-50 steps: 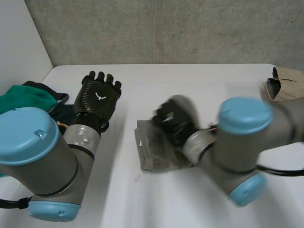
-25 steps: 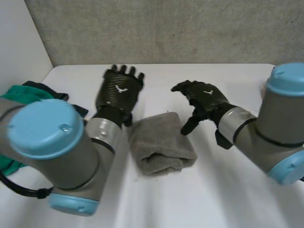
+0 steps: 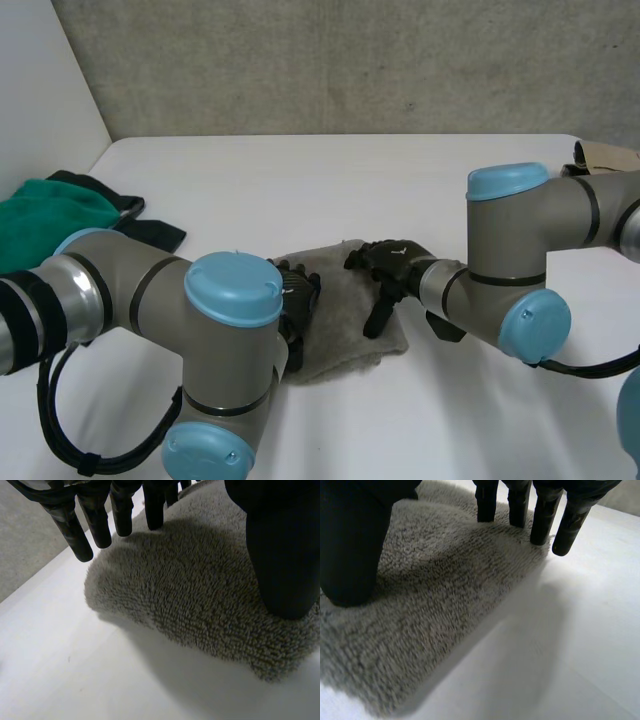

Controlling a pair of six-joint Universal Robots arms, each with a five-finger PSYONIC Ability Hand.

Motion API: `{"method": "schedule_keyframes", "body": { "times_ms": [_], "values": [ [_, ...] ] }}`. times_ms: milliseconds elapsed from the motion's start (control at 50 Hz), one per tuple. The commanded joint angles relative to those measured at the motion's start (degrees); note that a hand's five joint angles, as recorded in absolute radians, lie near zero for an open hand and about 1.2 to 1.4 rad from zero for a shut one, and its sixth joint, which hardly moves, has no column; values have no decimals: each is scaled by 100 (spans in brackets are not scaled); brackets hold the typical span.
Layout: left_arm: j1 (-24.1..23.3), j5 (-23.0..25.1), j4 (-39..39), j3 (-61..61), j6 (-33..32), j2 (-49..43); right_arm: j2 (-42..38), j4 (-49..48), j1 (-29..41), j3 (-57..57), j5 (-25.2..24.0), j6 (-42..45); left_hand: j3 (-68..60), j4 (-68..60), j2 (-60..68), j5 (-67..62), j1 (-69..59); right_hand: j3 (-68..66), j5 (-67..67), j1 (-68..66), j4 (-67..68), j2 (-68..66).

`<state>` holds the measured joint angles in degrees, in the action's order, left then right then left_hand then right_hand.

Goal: Fold the laundry.

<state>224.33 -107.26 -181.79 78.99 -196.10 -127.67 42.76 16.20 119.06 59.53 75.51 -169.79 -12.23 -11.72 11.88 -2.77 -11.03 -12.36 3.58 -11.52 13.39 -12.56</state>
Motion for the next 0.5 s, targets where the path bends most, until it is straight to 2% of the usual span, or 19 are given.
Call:
{"method": "schedule_keyframes", "body": {
  "times_ms": [20,80,140,160,220,240,300,320,380,400,460,500],
  "values": [
    [-3,82,-111,-67,-306,154,327,-108,65,129,166,333,223,172,-188,277,103,236,-358,152,-339,256],
    [14,117,-164,-111,-315,470,653,-266,73,287,175,307,223,172,-188,277,103,236,-358,152,-339,256],
    [41,433,-216,-138,-324,945,1119,-784,91,804,166,315,223,172,-188,277,103,236,-358,152,-339,256],
    [67,747,-217,-138,-324,1129,1372,-1072,108,1163,175,402,223,172,-188,277,103,236,-358,152,-339,256],
    [216,1285,-199,-120,-332,1359,1769,-1487,187,1745,175,465,201,151,-167,256,81,236,-358,152,-339,256],
    [408,1678,-164,-103,-341,1490,1953,-1732,292,2103,166,508,185,134,-150,239,65,236,-358,152,-339,256],
    [717,2269,-120,-112,-332,1666,2104,-2163,486,2763,175,631,151,101,-117,206,31,236,-358,152,-339,256],
    [840,2671,-59,-112,-332,1763,2104,-2261,513,2914,175,675,34,-16,0,89,-86,236,-358,152,-339,256],
    [990,3253,99,-146,-324,1877,2078,-2699,557,3370,149,781,-1,-51,35,54,-121,236,-358,152,-339,256],
    [1051,3603,230,-190,-324,1921,2061,-2806,557,3451,140,799,-1,-51,35,54,-121,236,-358,152,-339,256],
    [1200,4184,546,-418,-306,1870,1798,-3192,679,3592,131,869,-1,-51,35,54,-121,236,-358,152,-339,256],
    [1219,4266,627,-471,-306,1843,1674,-3351,776,3592,175,922,-1,-51,35,54,-121,236,-358,152,-339,256]
  ]
}}
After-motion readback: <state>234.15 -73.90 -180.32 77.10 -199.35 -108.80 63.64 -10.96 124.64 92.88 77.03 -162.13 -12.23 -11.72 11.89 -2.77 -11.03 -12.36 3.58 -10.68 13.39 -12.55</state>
